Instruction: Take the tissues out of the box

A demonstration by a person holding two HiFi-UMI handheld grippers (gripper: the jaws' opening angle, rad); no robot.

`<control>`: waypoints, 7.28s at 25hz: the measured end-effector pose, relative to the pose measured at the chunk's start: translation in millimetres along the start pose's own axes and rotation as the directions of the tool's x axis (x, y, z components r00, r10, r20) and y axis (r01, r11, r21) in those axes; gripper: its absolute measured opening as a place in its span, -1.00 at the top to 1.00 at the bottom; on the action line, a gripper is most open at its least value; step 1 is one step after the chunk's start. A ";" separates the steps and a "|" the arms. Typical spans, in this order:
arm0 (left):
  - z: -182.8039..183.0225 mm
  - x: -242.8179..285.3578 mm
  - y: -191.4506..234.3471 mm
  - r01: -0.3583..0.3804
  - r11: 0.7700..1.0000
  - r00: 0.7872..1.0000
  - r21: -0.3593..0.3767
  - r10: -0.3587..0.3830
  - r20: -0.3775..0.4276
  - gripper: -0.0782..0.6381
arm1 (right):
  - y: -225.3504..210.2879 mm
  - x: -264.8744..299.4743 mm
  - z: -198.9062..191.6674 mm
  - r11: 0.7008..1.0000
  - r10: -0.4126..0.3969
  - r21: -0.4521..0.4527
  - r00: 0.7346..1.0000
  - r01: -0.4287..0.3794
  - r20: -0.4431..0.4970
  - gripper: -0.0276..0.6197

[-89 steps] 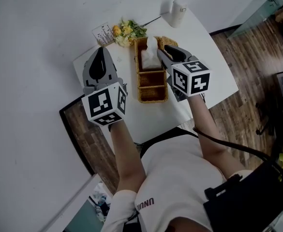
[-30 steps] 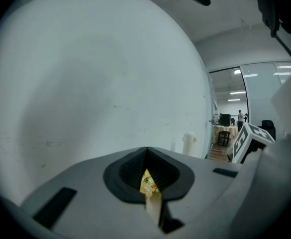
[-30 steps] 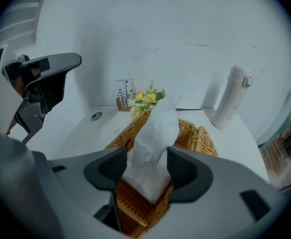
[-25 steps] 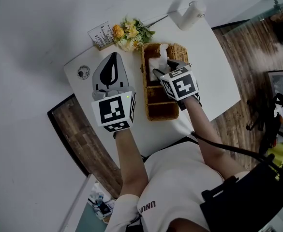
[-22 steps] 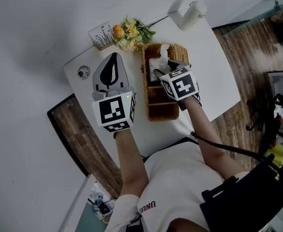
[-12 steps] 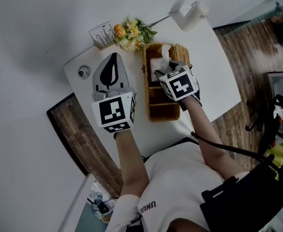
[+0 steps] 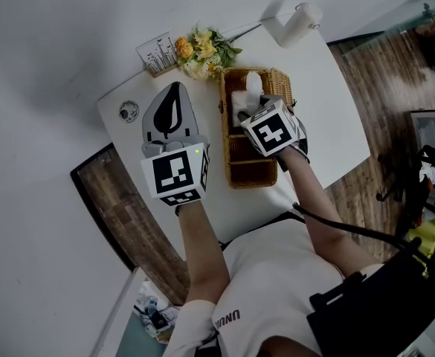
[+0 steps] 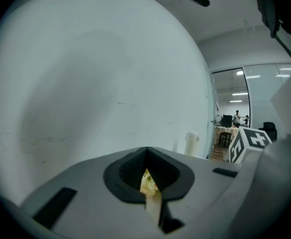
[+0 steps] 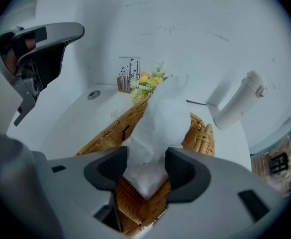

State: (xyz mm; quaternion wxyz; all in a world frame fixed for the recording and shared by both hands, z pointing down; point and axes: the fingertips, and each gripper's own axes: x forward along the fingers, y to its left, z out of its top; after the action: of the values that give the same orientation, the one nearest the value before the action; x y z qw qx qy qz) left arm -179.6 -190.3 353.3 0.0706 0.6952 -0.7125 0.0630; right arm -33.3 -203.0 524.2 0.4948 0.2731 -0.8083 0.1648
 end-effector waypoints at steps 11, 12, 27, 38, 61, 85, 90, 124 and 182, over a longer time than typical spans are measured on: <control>-1.1 -1.0 0.4 -0.005 1.000 1.000 -0.006 0.005 -0.006 0.75 | 2.6 3.5 -2.6 0.997 -0.022 -0.080 0.997 0.016 -0.068 0.14; -1.4 -1.1 0.5 -0.005 1.000 1.000 -0.005 0.005 -0.007 0.75 | 3.0 3.7 -2.7 0.996 -0.024 -0.085 0.997 0.017 -0.073 0.14; -4.8 1.9 -0.6 -0.002 1.000 1.000 -0.013 0.001 -0.018 0.75 | 5.0 12.1 -7.4 0.990 -0.030 -0.144 0.988 0.007 -0.152 0.19; -5.1 0.5 -0.2 -0.003 1.000 1.000 -0.009 0.003 -0.017 0.75 | 8.6 14.2 -7.8 0.980 -0.024 -0.200 0.986 -0.010 -0.167 0.35; -2.3 -6.7 6.0 -0.025 1.000 1.000 -0.002 0.025 -0.014 0.75 | 12.1 6.4 -6.8 0.957 -0.059 -0.287 0.995 0.034 -0.077 0.65; 1.3 -11.5 7.1 -0.042 0.999 0.999 0.006 0.042 -0.009 0.74 | 8.1 -7.5 5.7 0.962 -0.084 -0.258 0.996 0.087 0.023 0.70; 1.8 -11.4 7.4 -0.043 0.999 0.999 0.006 0.043 -0.008 0.75 | 6.0 -9.7 9.0 0.964 -0.089 -0.249 0.995 0.095 0.034 0.71; 5.3 -13.5 4.8 -0.041 0.999 0.999 0.023 0.042 -0.003 0.75 | -0.4 -26.2 28.5 0.967 -0.105 -0.222 0.988 0.128 0.112 0.72; 18.9 -26.6 -2.6 -0.049 0.998 0.999 0.043 0.048 0.025 0.75 | -3.0 -55.4 44.4 0.962 -0.140 -0.206 0.969 0.182 0.206 0.74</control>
State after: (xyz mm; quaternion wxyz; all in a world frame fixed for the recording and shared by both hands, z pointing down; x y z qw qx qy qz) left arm -176.6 -167.8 329.7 0.0454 0.6798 -0.7285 0.0718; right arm -43.0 -213.8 454.7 0.4550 0.2953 -0.8401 0.0054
